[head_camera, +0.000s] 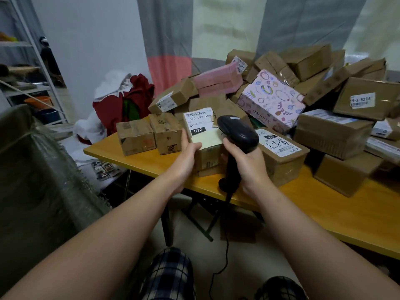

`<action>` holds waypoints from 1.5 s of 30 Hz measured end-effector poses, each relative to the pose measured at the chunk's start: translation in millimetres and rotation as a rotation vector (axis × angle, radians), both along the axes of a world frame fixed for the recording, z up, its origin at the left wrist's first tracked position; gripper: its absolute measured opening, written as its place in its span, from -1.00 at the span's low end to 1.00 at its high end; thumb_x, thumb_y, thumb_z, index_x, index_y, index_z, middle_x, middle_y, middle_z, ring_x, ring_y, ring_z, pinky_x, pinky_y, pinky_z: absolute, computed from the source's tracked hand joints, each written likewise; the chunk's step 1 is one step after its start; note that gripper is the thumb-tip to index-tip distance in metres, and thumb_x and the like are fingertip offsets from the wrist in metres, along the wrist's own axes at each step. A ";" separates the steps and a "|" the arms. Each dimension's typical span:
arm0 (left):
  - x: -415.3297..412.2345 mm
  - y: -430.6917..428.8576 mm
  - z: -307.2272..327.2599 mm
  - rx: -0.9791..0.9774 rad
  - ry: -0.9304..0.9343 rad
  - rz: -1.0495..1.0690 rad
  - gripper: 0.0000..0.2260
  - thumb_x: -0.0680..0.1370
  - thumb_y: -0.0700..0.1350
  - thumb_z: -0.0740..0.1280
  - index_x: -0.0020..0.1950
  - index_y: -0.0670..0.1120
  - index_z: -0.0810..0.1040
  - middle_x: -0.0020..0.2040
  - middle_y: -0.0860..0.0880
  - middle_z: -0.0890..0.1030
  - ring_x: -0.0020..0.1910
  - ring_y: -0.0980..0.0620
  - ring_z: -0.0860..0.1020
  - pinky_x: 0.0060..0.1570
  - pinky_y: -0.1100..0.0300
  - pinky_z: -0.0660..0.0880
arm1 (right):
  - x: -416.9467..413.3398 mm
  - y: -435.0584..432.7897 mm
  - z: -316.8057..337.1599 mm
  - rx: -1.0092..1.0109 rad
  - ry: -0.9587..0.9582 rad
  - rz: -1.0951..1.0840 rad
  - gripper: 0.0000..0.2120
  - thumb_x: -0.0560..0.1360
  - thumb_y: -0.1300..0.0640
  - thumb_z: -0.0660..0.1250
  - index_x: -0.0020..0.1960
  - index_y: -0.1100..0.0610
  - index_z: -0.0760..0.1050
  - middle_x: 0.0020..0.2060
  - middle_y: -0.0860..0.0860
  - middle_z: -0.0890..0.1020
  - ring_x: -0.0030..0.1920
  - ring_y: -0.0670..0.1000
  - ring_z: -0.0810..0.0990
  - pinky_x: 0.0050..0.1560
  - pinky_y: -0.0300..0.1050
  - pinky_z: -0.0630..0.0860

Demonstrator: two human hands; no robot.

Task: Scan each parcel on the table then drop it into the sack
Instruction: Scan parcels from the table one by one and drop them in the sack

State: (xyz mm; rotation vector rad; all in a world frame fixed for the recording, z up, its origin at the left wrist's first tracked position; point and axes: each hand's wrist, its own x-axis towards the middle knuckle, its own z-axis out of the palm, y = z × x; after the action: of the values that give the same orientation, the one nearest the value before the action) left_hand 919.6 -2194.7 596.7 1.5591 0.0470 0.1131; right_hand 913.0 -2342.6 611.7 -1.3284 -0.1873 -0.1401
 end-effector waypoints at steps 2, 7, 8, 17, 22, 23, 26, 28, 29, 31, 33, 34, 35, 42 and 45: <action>-3.2 7.4 -2.5 -0.064 -0.014 0.000 -0.30 0.58 -0.20 0.22 0.53 0.28 -0.08 0.40 0.05 0.40 0.19 0.01 0.50 0.08 0.14 0.48 | -3.4 -2.9 -3.5 -0.045 -0.021 -0.003 -0.81 0.46 0.14 0.45 0.00 -0.10 0.55 -0.06 -0.19 0.64 0.01 -0.25 0.57 0.00 -0.32 0.48; -9.3 20.6 7.1 0.029 0.011 -0.028 -0.20 0.43 -0.01 0.42 0.49 0.33 0.01 0.45 -0.18 0.36 0.36 -0.25 0.35 0.33 -0.13 0.34 | -7.7 -4.5 -12.9 -0.136 -0.054 -0.006 -0.71 0.45 0.11 0.46 0.15 -0.06 0.53 0.03 -0.20 0.60 0.08 -0.27 0.51 0.04 -0.37 0.41; -9.3 22.8 8.8 0.055 0.026 -0.020 -0.21 0.41 0.05 0.43 0.48 0.33 0.02 0.44 -0.19 0.37 0.34 -0.26 0.34 0.33 -0.16 0.33 | -7.9 -4.2 -13.6 -0.159 -0.057 -0.004 -0.69 0.45 0.12 0.46 0.17 -0.02 0.54 0.04 -0.17 0.61 0.10 -0.26 0.51 0.04 -0.37 0.42; -8.6 50.1 6.9 0.220 -0.037 0.087 -0.04 0.32 -0.14 0.56 0.48 0.24 -0.01 0.39 -0.09 0.33 0.35 -0.08 0.37 0.36 -0.14 0.35 | -16.9 -1.9 -11.9 -0.344 -0.126 -0.159 -0.70 0.39 0.04 0.50 0.07 0.13 0.61 -0.22 0.01 0.68 -0.18 -0.03 0.65 -0.11 -0.17 0.55; -10.1 54.5 0.5 0.243 -0.086 0.091 -0.02 0.33 -0.17 0.58 0.49 0.21 -0.03 0.46 -0.09 0.28 0.40 -0.07 0.35 0.41 -0.13 0.29 | -32.5 -1.1 0.1 -0.427 -0.167 -0.129 -0.85 0.42 0.04 0.47 -0.17 0.12 0.61 -0.52 0.02 0.59 -0.49 0.00 0.60 -0.36 -0.13 0.56; -9.6 55.0 -0.3 0.246 -0.089 0.095 -0.01 0.32 -0.16 0.58 0.48 0.22 -0.03 0.46 -0.09 0.29 0.40 -0.07 0.34 0.41 -0.13 0.29 | -34.2 -0.4 1.1 -0.421 -0.153 -0.110 -0.86 0.42 0.05 0.47 -0.18 0.13 0.60 -0.51 0.04 0.59 -0.49 0.03 0.60 -0.37 -0.11 0.56; -8.5 55.3 -0.6 0.266 -0.104 0.098 -0.01 0.33 -0.15 0.58 0.49 0.20 -0.04 0.45 -0.08 0.31 0.40 -0.06 0.35 0.41 -0.12 0.29 | -38.6 -1.4 3.3 -0.439 -0.124 -0.081 -0.85 0.43 0.05 0.45 -0.20 0.13 0.59 -0.46 0.11 0.60 -0.48 0.07 0.60 -0.34 -0.02 0.61; -7.1 54.8 -0.5 0.286 -0.110 0.098 -0.02 0.35 -0.15 0.57 0.51 0.18 -0.05 0.47 -0.09 0.27 0.42 -0.07 0.30 0.43 -0.11 0.26 | -39.8 -4.1 4.3 -0.471 -0.123 -0.071 -0.85 0.45 0.04 0.44 -0.20 0.11 0.58 -0.45 0.10 0.61 -0.46 0.07 0.62 -0.30 0.00 0.63; -6.0 55.0 -0.7 0.294 -0.112 0.099 -0.02 0.35 -0.14 0.57 0.51 0.17 -0.05 0.48 -0.09 0.25 0.44 -0.08 0.27 0.43 -0.12 0.25 | -40.2 -5.6 4.9 -0.483 -0.124 -0.064 -0.86 0.46 0.04 0.43 -0.19 0.10 0.58 -0.44 0.09 0.61 -0.45 0.06 0.62 -0.30 -0.01 0.63; -4.3 55.5 -1.1 0.300 -0.114 0.102 -0.02 0.34 -0.12 0.57 0.51 0.18 -0.05 0.50 -0.10 0.22 0.46 -0.10 0.24 0.43 -0.14 0.24 | -40.9 -8.0 5.9 -0.496 -0.134 -0.056 -0.87 0.46 0.04 0.42 -0.19 0.09 0.57 -0.44 0.08 0.61 -0.45 0.04 0.62 -0.31 -0.04 0.62; -2.7 55.6 -2.2 0.294 -0.115 0.102 -0.01 0.34 -0.12 0.58 0.51 0.19 -0.05 0.50 -0.10 0.22 0.45 -0.10 0.25 0.43 -0.15 0.25 | -42.3 -9.2 7.7 -0.486 -0.146 -0.057 -0.87 0.47 0.05 0.42 -0.21 0.08 0.56 -0.45 0.08 0.60 -0.46 0.04 0.61 -0.34 -0.07 0.60; -2.1 55.5 -2.7 0.289 -0.116 0.102 -0.01 0.33 -0.12 0.58 0.51 0.19 -0.05 0.49 -0.10 0.22 0.45 -0.10 0.26 0.42 -0.15 0.25 | -43.3 -9.7 8.8 -0.473 -0.151 -0.058 -0.87 0.46 0.06 0.42 -0.22 0.08 0.56 -0.45 0.09 0.60 -0.46 0.05 0.61 -0.36 -0.08 0.58; -1.2 55.6 -3.4 0.282 -0.119 0.100 0.00 0.33 -0.13 0.58 0.50 0.20 -0.05 0.49 -0.10 0.23 0.44 -0.10 0.28 0.42 -0.15 0.26 | -44.2 -10.1 9.7 -0.459 -0.156 -0.058 -0.87 0.46 0.07 0.42 -0.22 0.08 0.56 -0.46 0.10 0.59 -0.46 0.06 0.60 -0.37 -0.08 0.57; 0.7 55.9 -6.8 0.259 -0.153 0.083 0.02 0.28 -0.08 0.60 0.48 0.25 -0.03 0.49 -0.08 0.23 0.44 -0.09 0.28 0.43 -0.15 0.25 | -45.5 -9.1 10.1 -0.438 -0.157 -0.037 -0.86 0.45 0.06 0.43 -0.22 0.11 0.58 -0.48 0.11 0.58 -0.47 0.10 0.60 -0.34 0.00 0.60; -8.2 56.2 -4.2 0.251 -0.176 0.107 0.03 0.25 -0.02 0.61 0.49 0.25 -0.03 0.50 -0.09 0.22 0.43 -0.09 0.30 0.41 -0.13 0.29 | -49.7 -5.7 8.5 -0.430 -0.167 0.007 -0.86 0.44 0.06 0.45 -0.14 0.14 0.60 -0.44 0.12 0.60 -0.45 0.11 0.61 -0.32 0.03 0.62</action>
State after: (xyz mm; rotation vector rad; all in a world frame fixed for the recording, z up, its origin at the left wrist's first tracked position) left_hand 911.5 -2138.5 592.5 1.7911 -0.0238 0.3518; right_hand 863.2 -2348.3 620.2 -1.7443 -0.3789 -0.2139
